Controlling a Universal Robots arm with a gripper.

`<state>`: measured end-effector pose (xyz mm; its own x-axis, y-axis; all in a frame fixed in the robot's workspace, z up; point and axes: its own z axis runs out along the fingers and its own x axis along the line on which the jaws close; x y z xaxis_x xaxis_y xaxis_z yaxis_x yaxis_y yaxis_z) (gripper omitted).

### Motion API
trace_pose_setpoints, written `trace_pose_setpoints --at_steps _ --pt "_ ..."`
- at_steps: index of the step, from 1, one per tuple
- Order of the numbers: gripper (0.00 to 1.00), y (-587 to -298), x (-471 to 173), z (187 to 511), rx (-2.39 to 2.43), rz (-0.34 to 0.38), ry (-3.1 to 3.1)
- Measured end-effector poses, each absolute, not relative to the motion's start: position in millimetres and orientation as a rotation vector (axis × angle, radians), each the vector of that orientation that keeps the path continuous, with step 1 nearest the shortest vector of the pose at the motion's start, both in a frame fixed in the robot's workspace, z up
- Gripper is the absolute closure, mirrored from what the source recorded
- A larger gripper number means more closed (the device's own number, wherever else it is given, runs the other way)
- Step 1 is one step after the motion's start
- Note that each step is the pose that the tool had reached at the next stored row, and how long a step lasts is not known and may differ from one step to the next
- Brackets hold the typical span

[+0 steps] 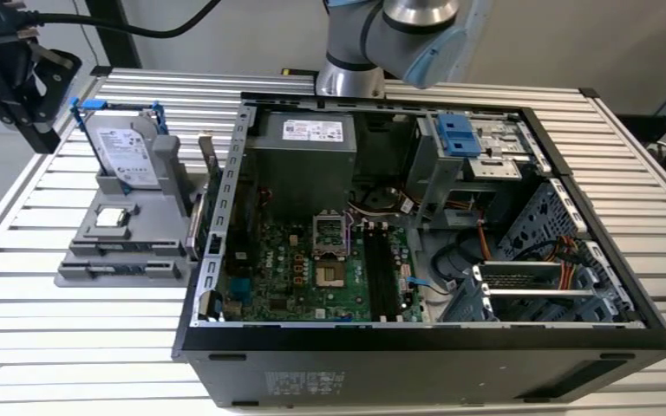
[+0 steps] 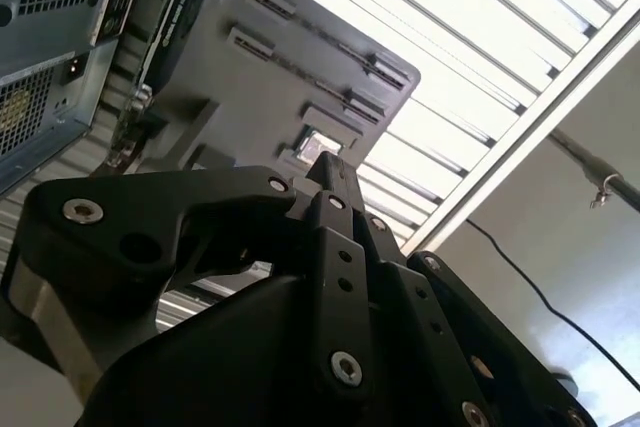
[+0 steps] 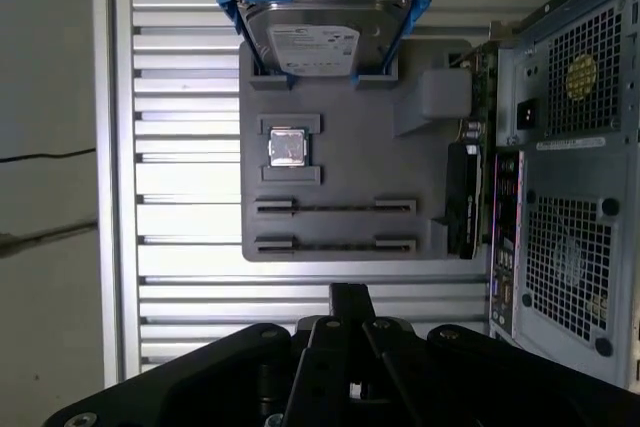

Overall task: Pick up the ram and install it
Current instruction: 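Reach for the ram, then pick up the ram and move it above insertion slot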

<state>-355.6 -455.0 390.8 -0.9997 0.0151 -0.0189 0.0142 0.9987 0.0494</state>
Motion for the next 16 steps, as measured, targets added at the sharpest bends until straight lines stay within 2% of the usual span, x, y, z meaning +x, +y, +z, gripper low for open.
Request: trace_pose_setpoints --at_steps 16 --pt "1.00 -455.8 -355.6 390.8 -0.007 0.077 3.122"
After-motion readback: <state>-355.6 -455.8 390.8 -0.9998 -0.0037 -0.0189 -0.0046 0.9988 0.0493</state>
